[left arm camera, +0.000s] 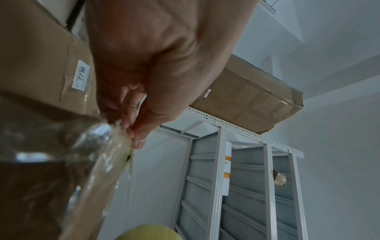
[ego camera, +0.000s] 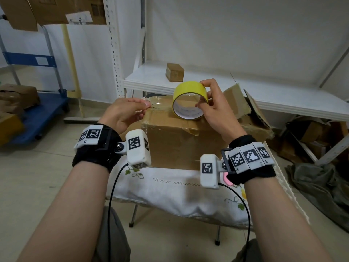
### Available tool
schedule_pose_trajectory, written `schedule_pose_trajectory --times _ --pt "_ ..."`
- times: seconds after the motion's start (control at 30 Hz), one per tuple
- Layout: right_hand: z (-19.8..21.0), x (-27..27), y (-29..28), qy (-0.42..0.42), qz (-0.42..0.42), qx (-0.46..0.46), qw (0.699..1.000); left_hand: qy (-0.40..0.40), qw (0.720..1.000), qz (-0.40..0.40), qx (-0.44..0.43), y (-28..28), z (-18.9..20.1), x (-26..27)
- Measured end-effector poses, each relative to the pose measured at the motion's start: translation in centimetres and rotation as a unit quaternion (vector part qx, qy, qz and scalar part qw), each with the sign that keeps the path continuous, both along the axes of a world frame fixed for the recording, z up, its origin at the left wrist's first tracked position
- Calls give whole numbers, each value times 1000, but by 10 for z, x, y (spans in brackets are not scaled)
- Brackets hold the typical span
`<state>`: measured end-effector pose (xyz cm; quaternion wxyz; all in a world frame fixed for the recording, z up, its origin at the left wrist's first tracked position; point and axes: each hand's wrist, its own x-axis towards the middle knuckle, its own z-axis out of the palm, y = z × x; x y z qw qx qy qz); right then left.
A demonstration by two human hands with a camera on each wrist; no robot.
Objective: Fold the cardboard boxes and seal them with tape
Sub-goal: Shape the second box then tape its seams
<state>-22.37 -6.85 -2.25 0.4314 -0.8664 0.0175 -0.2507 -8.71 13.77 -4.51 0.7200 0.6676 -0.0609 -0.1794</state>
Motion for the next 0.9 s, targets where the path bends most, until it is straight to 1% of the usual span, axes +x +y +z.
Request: schedule_pose_trajectory --times 0.13,0.23,0.3,0.4,0.5,0.67,0.7,0.77,0.83,0.9 --pt "0 -1 0 7 1 -8 1000 66 996 -52 -7 2 -1 3" --pt "0 -1 0 9 4 -9 1000 85 992 -91 3 4 -1 -1" --pt "0 -1 0 8 7 -8 1000 86 992 -92 2 4 0 -3" --pt "-1 0 -1 7 9 -7 1000 71 994 -85 22 4 -3 -4" --pt "-1 1 -2 6 9 -7 1000 64 996 -59 21 3 -9 -6" --pt "-2 2 -2 12 9 -11 1000 17 999 -24 23 -2 -15 -12" --pt "-2 2 -2 13 9 -11 1000 23 999 -16 21 -2 -15 -12" --pt "-3 2 -3 14 12 -7 1000 51 998 -24 11 0 -14 -14" --pt "-3 1 -3 14 15 0 1000 84 995 -56 22 3 -11 -18" --pt "-4 1 -3 12 18 3 1000 91 992 -82 34 6 -8 -18"
